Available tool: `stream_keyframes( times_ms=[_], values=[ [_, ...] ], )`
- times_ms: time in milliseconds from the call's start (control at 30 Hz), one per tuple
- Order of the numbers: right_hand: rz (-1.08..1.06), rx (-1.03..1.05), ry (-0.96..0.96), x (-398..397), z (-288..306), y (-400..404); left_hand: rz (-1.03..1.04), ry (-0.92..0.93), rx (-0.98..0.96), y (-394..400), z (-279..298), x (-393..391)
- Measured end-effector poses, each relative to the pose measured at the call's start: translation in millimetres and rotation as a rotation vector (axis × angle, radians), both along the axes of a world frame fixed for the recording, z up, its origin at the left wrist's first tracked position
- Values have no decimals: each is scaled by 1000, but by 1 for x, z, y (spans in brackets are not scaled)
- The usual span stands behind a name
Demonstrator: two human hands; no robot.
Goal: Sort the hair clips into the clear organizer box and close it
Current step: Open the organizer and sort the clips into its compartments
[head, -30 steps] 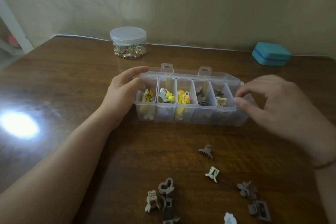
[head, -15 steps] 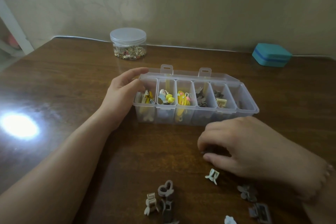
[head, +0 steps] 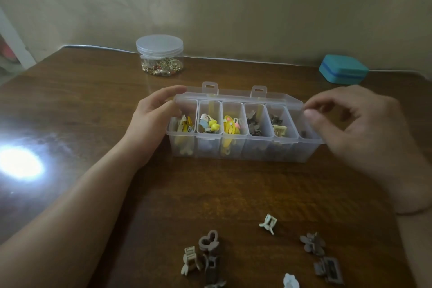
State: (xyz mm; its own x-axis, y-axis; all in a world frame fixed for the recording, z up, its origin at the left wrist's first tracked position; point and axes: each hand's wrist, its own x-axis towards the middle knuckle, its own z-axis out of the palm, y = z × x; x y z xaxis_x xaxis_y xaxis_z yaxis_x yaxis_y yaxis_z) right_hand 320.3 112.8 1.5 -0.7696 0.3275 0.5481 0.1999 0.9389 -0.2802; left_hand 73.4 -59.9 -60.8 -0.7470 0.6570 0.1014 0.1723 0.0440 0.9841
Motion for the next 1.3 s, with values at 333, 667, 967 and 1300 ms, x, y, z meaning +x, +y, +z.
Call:
stream_keyframes(
  times_ms=[333,667,967,1300],
  values=[
    [535,40,-786,-4,-13,-42,-9,13,-12,0,0,0],
    [-9,-59,-35,6,1,3,-27,10,-17,0,1,1],
    [156,-73,-321,13,11,-2,-23,13,-11,-1,-1,0],
    [272,-317,-1178,10,3,-34,-5,7,5,0,-4,-4]
  ],
)
